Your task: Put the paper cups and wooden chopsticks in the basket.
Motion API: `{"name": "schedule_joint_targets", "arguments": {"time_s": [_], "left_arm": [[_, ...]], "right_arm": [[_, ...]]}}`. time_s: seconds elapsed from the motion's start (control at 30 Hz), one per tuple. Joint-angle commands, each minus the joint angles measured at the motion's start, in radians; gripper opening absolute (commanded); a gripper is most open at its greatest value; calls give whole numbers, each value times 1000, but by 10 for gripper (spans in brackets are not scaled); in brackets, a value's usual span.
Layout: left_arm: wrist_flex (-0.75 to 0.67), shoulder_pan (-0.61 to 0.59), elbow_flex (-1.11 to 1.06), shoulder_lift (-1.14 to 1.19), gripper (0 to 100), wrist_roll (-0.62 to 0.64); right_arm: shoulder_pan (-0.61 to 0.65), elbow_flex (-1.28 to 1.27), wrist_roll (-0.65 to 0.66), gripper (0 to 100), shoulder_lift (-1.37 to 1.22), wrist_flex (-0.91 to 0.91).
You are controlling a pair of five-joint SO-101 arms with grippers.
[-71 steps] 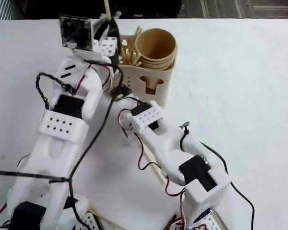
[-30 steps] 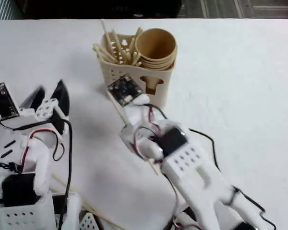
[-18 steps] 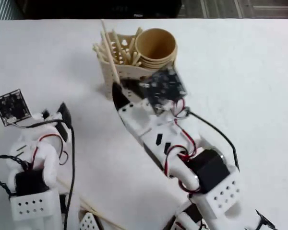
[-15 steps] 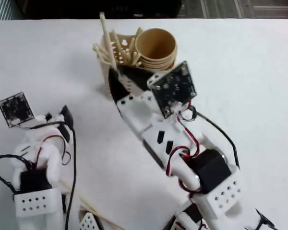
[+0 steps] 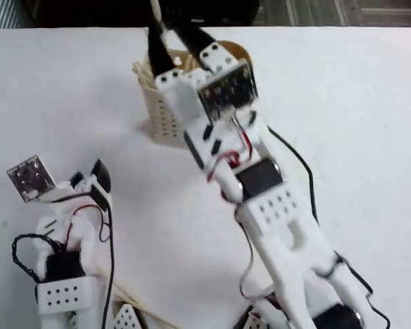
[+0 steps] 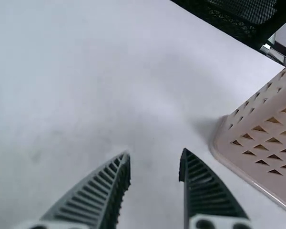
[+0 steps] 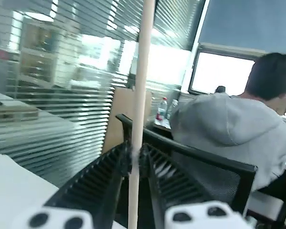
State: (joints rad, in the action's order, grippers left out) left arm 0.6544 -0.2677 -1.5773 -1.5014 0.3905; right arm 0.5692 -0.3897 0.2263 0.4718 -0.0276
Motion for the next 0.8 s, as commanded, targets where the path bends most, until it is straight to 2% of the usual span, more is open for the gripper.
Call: {"name": "schedule_joint_targets", "arguments": {"time_s": [0.0, 0.23, 0.43, 0.5, 0.63, 0.77], "left_arm": [[-25, -10, -37, -117, 177, 9], [5, -10, -117, -297, 177, 8], [48, -10, -112, -320, 177, 8], [48, -10, -112, -320, 177, 8], [48, -10, -112, -320, 177, 8], [48, -10, -110, -320, 177, 8]], "right_arm": [[-48, 43, 12, 18, -87, -85], [-47, 41, 12, 21, -177, -90], [-53, 41, 12, 22, -249, -82], [-48, 43, 12, 29, -246, -56], [-44, 43, 6, 120, -206, 28], [-53, 44, -75, 132, -117, 136]]}}
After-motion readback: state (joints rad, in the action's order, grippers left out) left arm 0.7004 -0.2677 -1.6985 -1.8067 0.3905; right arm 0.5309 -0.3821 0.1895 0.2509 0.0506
